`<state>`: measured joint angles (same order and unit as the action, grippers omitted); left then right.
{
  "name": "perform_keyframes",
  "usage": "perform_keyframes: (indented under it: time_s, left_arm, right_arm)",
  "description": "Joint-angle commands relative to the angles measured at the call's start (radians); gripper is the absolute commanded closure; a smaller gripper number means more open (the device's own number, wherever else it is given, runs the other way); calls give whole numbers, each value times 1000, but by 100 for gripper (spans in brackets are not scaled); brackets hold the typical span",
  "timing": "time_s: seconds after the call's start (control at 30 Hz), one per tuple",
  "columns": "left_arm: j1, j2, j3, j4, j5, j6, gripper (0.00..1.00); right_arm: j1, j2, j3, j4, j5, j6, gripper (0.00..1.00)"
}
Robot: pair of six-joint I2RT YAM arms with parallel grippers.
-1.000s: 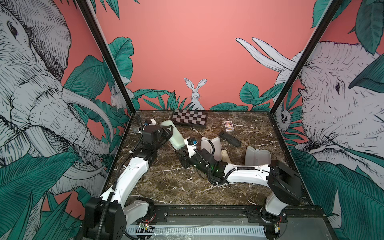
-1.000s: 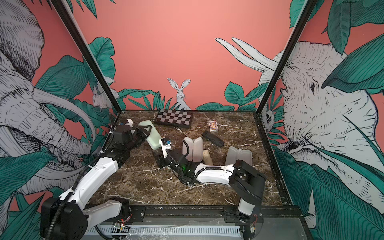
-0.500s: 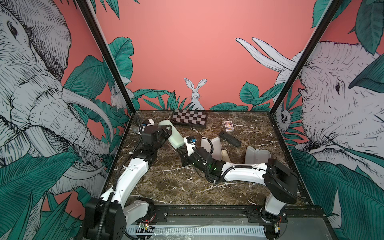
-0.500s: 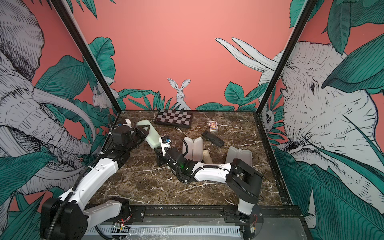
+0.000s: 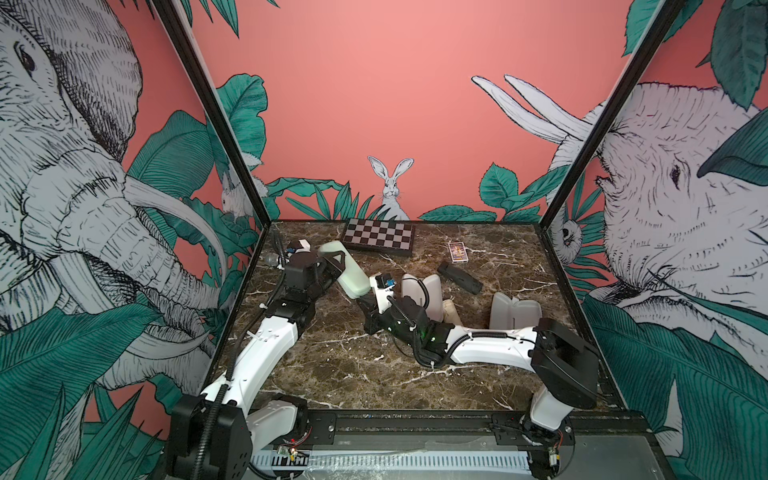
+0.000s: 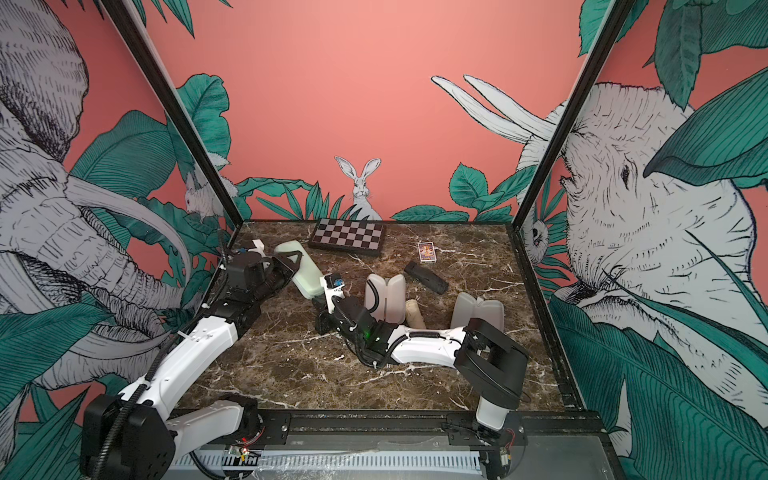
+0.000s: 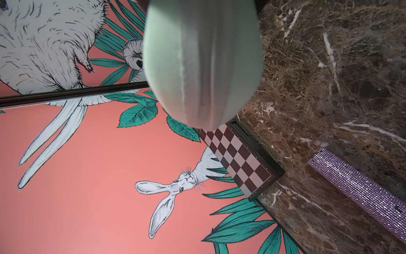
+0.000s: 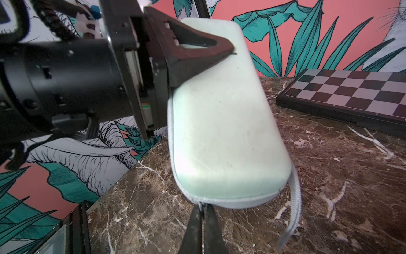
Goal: Put umbrellas into zippered umbrella sleeves
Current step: Zip the zipper on the umbrella sleeve.
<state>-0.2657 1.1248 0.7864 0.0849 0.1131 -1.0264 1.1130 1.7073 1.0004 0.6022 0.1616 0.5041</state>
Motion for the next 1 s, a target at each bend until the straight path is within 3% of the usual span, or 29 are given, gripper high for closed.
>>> perform_keyframes:
  time_s: [0.0, 0.37, 0.6, 0.77, 0.97]
  left_arm:
    - [3, -41, 52, -24, 129, -17, 97]
    - [75, -29, 102, -104, 254, 13, 98]
    - [165, 41, 173, -186, 459, 64, 100]
    - [168, 113, 218, -236, 642, 121, 100]
    - [151, 160, 217, -314, 730, 208, 100]
  right_arm:
    - [-83, -16, -38, -22, 105, -2, 100]
    - [-164, -21, -81, -48, 84, -69, 100]
    - [-195, -33, -81, -88, 62, -182, 100]
    - [-231, -50, -59, -112, 21, -194, 100]
    - [-239, -69, -30, -166, 29, -232, 100]
